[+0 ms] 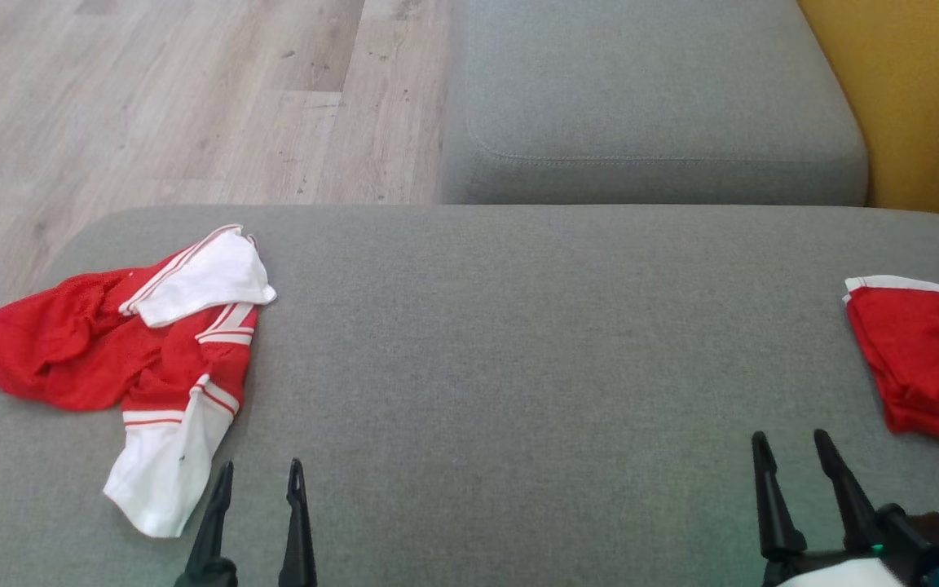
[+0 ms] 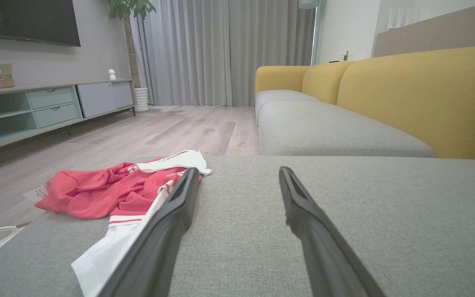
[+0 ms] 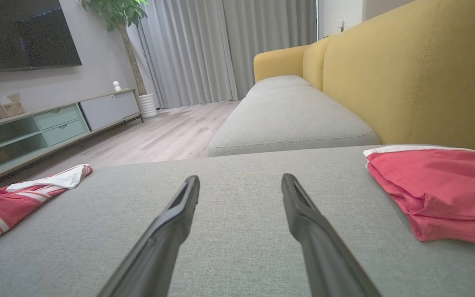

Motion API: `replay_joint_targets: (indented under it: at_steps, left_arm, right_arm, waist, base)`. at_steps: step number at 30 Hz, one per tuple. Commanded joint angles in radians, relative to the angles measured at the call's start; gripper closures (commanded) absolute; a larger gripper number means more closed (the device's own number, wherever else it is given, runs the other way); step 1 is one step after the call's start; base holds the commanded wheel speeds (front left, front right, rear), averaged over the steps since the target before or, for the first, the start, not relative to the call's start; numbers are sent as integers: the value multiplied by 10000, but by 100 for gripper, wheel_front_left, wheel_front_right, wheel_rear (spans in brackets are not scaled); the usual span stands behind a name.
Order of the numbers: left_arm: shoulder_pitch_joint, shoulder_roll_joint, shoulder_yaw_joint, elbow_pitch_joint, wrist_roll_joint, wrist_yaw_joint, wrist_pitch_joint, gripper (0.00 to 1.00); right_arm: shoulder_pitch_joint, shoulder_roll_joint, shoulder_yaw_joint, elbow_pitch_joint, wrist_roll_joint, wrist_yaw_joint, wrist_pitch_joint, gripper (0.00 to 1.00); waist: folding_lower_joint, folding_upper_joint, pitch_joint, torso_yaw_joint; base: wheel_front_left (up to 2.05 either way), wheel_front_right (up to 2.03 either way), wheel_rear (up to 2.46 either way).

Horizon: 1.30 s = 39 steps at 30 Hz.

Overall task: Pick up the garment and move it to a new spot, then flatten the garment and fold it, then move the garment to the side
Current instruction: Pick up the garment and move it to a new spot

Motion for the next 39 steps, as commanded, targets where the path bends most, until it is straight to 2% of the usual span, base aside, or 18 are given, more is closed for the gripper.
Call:
replay_joint_targets:
  at_steps: [1,19,25,31,39]
  left_arm:
    - [-391,-24,382,-264,99,-21,-51,0]
    - [-259,-24,446,-271,256,-202,-51,0]
    - [-300,-24,415,-281,334,-285,-51,0]
    - [-391,-24,397,-373,388,-287,-51,0]
    - [-498,-24,513,-646,409,-264,-51,0]
  right_arm:
    - [-209,-55,129,-350,-86,65,-134,0]
    - [-67,88,141,-402,-105,65,-135,0]
    - [-27,102,116,-420,-83,65,-135,0]
    - [-12,119,113,-462,-91,65,-135,0]
    - [-221,164,-60,-587,-69,65,-135,0]
  waist:
    - [0,-1,-14,13]
    - [0,-1,-129,-111]
    - [0,-1,-113,33]
    - [0,-1,-19,630]
    - [0,-1,237,2047]
  base:
    - [0,0,0]
    - [0,0,0]
    - [0,0,0]
    - [0,0,0]
    - [0,0,0]
